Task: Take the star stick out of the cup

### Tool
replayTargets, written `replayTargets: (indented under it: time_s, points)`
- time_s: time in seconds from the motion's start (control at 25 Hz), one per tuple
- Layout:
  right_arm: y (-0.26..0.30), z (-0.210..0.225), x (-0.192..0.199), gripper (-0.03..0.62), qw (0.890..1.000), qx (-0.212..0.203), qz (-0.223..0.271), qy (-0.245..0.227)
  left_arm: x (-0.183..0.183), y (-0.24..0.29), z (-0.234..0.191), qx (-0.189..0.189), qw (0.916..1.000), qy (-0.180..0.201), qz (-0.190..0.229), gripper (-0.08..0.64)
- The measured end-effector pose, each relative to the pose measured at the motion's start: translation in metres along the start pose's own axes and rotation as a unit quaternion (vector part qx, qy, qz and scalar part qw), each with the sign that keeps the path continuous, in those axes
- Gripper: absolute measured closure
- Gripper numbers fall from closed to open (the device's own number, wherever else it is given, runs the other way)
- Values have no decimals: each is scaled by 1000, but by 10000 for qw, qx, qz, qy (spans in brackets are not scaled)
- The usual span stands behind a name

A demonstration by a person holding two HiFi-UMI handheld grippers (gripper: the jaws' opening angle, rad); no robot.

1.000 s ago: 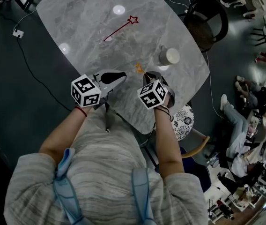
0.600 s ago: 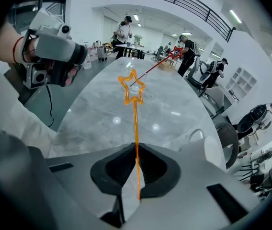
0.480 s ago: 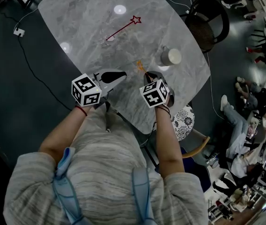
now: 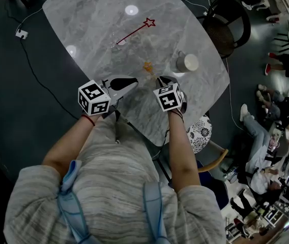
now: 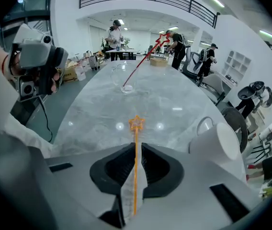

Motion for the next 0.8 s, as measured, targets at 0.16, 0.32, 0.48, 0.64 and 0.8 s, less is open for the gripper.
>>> replayTargets:
  time_s: [0.16,0.32,0.48,0.64,0.8]
  points:
    - [-6,2,-4,571,9996,-6,193,222,-1,0,0,-13,10000,-15,17,541]
    - [-15,3,-9,571,9986,-16,401,347,-1,1,-2,-21,10000,-19,17,541]
    - [-24,3,-11,571,9971,7,551,525,-2,3,-3,-14,10000,-10,35,541]
    - [-30,3,-11,571,9959,9,644,639,-5,4,-4,-33,10000,39,34,541]
    - [-34,3,-11,571,9949,20,706,725,-9,4,-9,-89,9999,139,-11,541]
Point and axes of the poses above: the fingertips, and each gripper's own axes: y forward along the fingers, z to its right, x out of its underside, the point moved 5 cm from there along -y, backward along the fingers, and after that the axes turned 12 degrees about y, right-handed, at the moved point
